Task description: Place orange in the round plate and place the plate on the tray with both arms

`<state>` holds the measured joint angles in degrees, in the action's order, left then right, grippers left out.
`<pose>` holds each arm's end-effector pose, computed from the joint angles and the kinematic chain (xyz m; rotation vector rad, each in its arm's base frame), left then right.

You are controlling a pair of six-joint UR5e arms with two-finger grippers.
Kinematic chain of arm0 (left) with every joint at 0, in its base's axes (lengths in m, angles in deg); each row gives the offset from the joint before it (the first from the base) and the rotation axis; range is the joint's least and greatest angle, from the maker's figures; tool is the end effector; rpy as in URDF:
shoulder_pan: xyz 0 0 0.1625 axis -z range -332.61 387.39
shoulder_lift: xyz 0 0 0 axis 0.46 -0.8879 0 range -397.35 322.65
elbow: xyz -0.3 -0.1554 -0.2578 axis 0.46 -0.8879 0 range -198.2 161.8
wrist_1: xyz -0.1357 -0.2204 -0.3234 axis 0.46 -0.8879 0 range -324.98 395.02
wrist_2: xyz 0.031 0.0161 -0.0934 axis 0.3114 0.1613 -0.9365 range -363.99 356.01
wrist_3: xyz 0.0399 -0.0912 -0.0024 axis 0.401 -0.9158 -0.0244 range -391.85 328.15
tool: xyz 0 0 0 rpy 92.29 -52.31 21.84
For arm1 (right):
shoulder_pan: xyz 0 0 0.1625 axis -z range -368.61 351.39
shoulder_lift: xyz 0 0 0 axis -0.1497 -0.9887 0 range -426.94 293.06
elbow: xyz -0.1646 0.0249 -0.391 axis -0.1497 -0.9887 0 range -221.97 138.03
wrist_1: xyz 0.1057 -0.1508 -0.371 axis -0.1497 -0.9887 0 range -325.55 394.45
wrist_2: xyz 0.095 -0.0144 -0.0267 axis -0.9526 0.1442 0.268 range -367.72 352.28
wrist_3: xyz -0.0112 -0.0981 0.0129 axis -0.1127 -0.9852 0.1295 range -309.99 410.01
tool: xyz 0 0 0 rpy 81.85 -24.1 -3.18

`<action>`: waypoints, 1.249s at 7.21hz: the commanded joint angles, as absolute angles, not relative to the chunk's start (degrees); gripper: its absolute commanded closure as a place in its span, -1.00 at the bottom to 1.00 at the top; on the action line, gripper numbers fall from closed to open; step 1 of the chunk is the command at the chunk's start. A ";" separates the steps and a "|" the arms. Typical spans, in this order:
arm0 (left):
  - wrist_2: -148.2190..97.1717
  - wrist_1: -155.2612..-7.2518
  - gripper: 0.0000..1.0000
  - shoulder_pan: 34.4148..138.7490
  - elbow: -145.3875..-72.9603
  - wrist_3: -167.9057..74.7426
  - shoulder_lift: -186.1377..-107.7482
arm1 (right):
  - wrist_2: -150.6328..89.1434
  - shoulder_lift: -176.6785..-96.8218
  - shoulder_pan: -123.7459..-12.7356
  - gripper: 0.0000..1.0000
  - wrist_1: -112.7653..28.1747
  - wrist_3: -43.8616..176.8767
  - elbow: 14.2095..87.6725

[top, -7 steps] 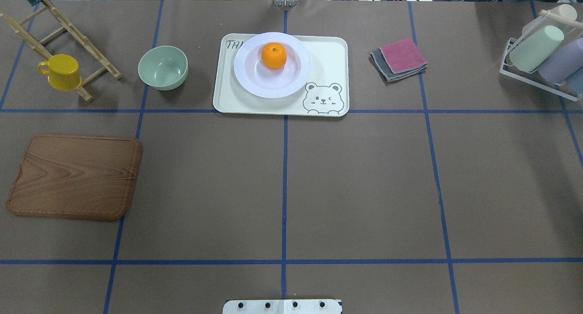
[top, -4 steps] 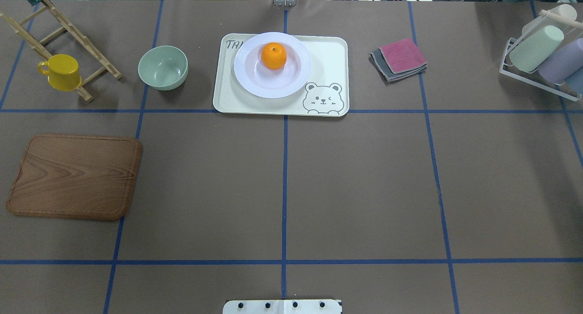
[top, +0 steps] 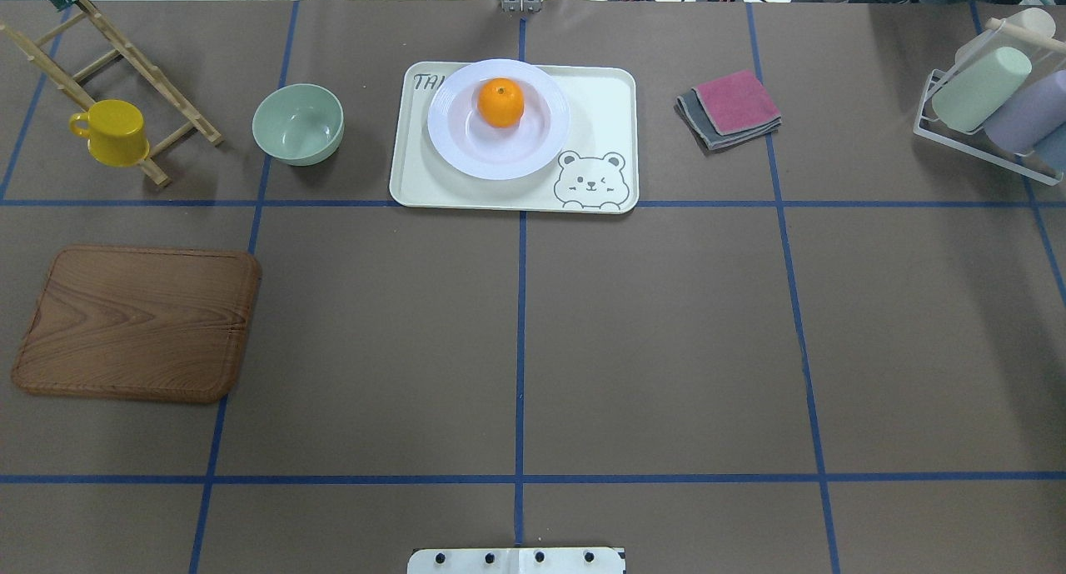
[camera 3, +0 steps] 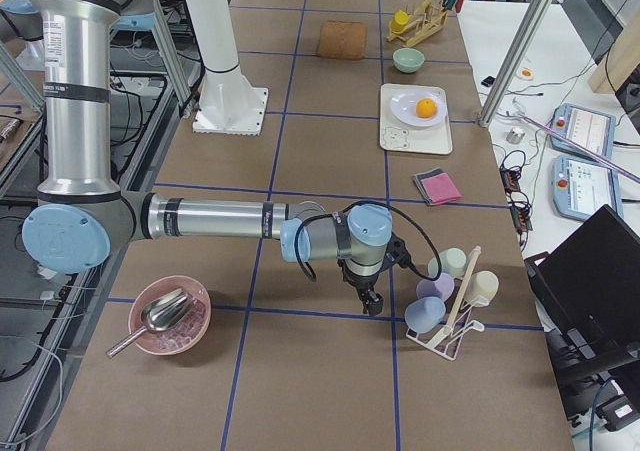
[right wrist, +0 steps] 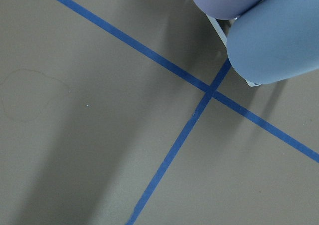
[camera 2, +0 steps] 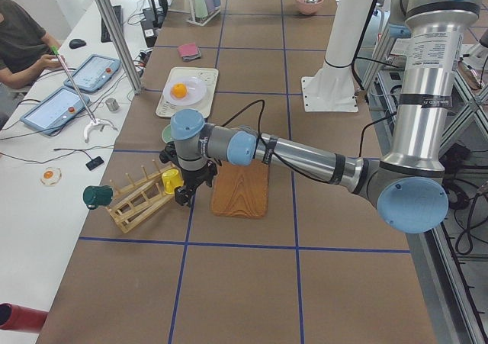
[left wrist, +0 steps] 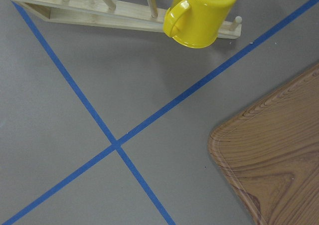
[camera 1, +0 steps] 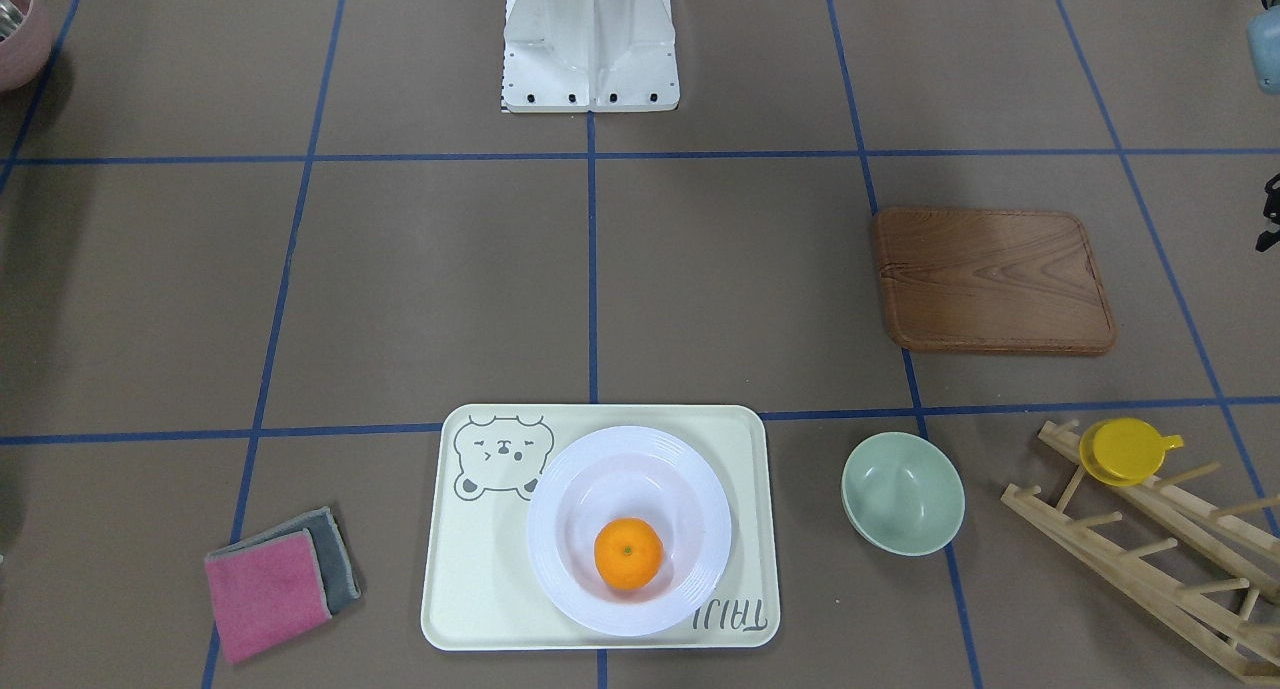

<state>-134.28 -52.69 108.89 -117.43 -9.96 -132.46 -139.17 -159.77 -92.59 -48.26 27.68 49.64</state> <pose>0.0104 -0.5355 0.5421 0.2861 0.6822 0.5802 0.0169 -0.4826 0.6590 0.2050 -0.7091 -0.5106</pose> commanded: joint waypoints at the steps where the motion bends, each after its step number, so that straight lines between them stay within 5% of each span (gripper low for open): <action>1: -134.16 -52.87 -0.98 108.69 -114.99 -9.97 -133.93 | -139.38 -159.67 -91.93 -1.00 -48.25 27.86 49.00; 9: -134.42 -54.70 -0.98 108.25 -113.22 -11.46 -137.28 | -139.56 -158.35 -89.12 -1.00 -48.25 29.78 49.09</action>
<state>-134.38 -53.75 108.25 -113.34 -11.29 -137.41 -139.46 -158.40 -89.40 -48.25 28.54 48.97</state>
